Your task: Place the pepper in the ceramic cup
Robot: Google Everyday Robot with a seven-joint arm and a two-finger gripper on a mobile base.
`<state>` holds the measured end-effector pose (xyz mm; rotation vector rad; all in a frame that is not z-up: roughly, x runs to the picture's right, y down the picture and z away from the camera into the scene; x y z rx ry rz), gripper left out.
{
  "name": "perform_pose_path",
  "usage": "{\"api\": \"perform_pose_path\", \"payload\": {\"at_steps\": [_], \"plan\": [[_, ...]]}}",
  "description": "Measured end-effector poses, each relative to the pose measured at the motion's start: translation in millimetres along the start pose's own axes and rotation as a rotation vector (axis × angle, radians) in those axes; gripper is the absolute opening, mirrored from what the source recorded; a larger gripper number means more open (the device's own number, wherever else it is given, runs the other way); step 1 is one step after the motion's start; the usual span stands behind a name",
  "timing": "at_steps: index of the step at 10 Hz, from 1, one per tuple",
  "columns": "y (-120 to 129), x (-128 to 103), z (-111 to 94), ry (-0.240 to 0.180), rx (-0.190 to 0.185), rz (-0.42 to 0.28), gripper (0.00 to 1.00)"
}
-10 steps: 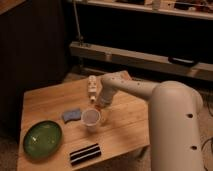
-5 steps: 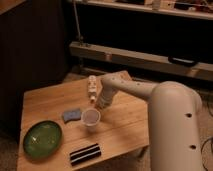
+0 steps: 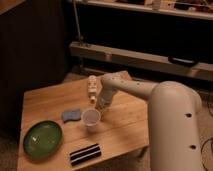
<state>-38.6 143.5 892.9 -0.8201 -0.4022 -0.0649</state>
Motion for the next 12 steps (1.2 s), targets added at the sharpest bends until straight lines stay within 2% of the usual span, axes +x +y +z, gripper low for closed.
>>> {"api": "perform_pose_path", "payload": {"at_steps": [1,2,3,4,6,7,8,9,11,12], "plan": [[-0.6,0.9,-1.2,0.001,0.002,0.010,0.00],[-1.2,7.4,-9.7,0.003,0.012,0.055,0.00],[-2.5,18.8,-25.5,0.003,0.028,0.129,0.00],[-5.6,35.0,-53.1,0.006,0.049,0.218,0.00],[-8.8,57.1,-96.3,0.020,0.082,0.328,0.00],[-7.2,75.3,-121.5,0.031,0.105,0.401,0.00],[-4.1,87.4,-141.4,0.021,0.128,0.464,0.00],[-0.3,91.3,-154.6,-0.020,0.146,0.503,0.00],[5.9,84.2,-171.9,-0.218,0.210,0.534,0.00],[10.1,71.0,-178.9,-0.328,0.238,0.528,0.00]]}}
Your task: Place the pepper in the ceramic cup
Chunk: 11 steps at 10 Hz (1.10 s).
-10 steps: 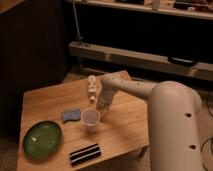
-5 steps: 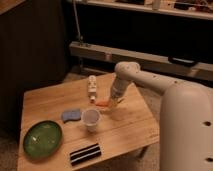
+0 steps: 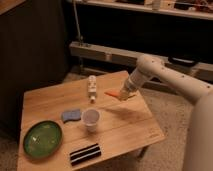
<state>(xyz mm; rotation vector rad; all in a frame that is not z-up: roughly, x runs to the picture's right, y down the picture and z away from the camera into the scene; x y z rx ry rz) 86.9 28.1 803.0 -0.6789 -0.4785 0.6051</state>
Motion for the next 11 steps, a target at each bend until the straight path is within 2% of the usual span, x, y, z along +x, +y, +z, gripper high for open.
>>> {"api": "perform_pose_path", "payload": {"at_steps": [1,3,4,5,6,7,8,11], "plan": [[15.5,-16.7,-3.1,-0.092,-0.012,-0.002,0.00],[50.0,-55.4,-5.4,-0.235,-0.050,-0.030,0.00],[64.5,-69.3,-6.2,-0.291,-0.071,-0.046,0.00],[82.8,-86.5,-6.0,-0.373,-0.102,-0.071,0.00],[90.8,-92.3,-4.4,-0.435,-0.122,-0.077,0.00],[100.3,-97.3,-5.1,-0.538,-0.146,-0.084,0.00],[108.7,-101.6,-2.9,-0.592,-0.162,-0.093,0.00],[120.7,-114.1,-1.2,-0.669,-0.191,-0.138,0.00]]}}
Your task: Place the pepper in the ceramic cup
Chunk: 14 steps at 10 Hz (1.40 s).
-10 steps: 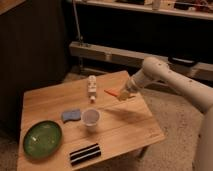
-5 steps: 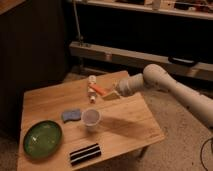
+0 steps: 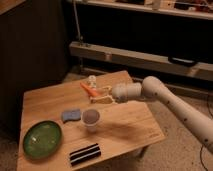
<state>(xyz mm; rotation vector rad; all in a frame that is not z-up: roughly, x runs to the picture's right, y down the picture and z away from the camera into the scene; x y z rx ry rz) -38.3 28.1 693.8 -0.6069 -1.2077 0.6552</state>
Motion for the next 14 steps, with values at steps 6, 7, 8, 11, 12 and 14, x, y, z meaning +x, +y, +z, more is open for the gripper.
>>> {"api": "perform_pose_path", "payload": {"at_steps": [6,7,8,11,12,14], "plan": [[17.2,1.4,12.4,-0.058,-0.080,-0.024,0.00],[19.9,3.6,13.5,-0.049,-0.094,-0.028,0.00],[22.3,4.7,15.1,-0.036,-0.107,-0.034,0.00],[28.4,13.6,16.0,0.009,-0.139,-0.032,0.00],[29.2,15.8,16.3,0.053,-0.148,-0.037,0.00],[26.5,14.2,10.7,0.252,-0.154,-0.070,0.00]]}}
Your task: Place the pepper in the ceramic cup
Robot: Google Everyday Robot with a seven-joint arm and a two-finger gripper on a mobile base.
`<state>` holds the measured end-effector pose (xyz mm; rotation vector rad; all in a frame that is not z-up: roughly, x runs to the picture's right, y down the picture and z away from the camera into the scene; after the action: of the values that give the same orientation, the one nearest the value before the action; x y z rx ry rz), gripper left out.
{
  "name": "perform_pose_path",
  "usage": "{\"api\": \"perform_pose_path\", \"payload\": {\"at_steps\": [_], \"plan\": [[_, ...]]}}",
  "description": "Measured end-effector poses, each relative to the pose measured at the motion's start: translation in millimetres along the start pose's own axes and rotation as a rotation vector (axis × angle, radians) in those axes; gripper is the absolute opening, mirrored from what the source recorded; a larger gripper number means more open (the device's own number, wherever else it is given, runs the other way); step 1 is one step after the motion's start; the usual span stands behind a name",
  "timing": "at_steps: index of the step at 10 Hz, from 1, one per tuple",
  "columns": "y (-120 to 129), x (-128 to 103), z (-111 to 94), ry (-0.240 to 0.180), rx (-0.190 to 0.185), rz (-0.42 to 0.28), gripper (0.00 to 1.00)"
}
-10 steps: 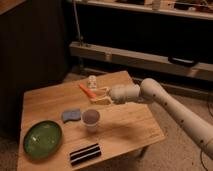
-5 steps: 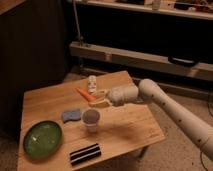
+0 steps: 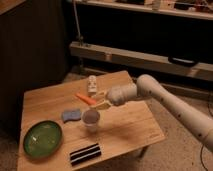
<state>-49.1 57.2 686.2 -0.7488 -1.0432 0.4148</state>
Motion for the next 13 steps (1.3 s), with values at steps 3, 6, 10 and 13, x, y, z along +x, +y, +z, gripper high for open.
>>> {"api": "perform_pose_path", "payload": {"at_steps": [3,6,10,13], "plan": [[-20.4,-3.0,-26.5,0.386,0.011,-0.034,0.00],[-28.6,17.0,-54.8,0.753,0.034,-0.042,0.00],[-14.9,64.4,-85.5,0.894,0.038,-0.021,0.00],[-13.8,55.3,-83.9,0.934,0.050,-0.087,0.00]]}}
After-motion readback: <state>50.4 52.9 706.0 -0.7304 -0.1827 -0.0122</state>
